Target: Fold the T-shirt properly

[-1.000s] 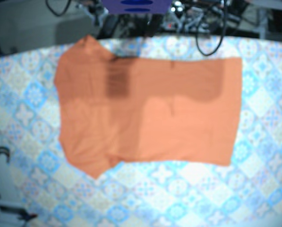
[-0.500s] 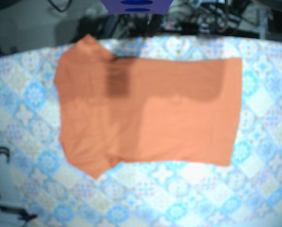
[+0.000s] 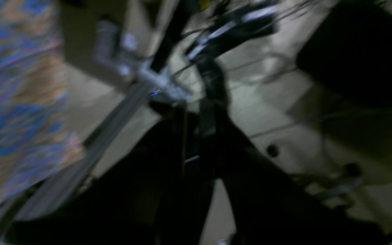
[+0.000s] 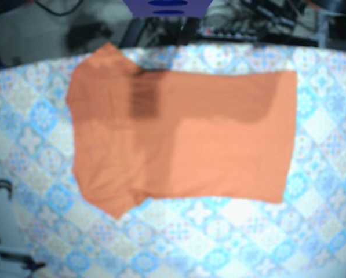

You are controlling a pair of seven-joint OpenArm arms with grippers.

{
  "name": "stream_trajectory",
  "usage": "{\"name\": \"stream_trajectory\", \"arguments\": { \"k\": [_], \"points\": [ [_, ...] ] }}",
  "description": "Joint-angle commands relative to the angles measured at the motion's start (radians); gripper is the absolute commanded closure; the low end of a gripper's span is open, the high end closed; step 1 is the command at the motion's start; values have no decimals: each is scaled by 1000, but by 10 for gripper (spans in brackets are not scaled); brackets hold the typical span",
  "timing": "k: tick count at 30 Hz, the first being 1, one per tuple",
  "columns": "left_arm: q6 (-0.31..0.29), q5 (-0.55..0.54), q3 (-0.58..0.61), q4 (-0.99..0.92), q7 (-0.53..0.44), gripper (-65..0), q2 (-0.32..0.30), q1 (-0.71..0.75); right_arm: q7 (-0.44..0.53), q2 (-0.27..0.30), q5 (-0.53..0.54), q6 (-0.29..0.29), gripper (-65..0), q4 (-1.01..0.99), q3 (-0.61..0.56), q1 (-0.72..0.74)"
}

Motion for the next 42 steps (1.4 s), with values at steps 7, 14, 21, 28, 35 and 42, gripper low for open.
{"name": "stream_trajectory", "arguments": {
  "k": [7, 14, 21, 28, 35, 42],
  "points": [
    [138, 83, -73, 309, 115, -71, -154, 208, -68, 16, -196, -18, -68, 424, 235, -203],
    [144, 291, -414, 594, 124, -75, -163, 433, -72, 19, -323, -18, -68, 698, 353, -321],
    [143, 345, -667, 858, 122, -189, -163, 433, -74, 16, -449, -18, -70, 894, 350, -338],
    [144, 345, -764, 929, 115, -224, -212, 433, -74, -30, -592, -17, -69, 943, 344, -289],
    [144, 391, -807, 918, 38, -227, -220, 433, -74, -73, -622, -17, -68, 938, 344, -247],
    [141, 399, -804, 900, 39, -223, -186, 433, -72, -79, -619, -17, -67, 934, 322, -209]
  ]
}}
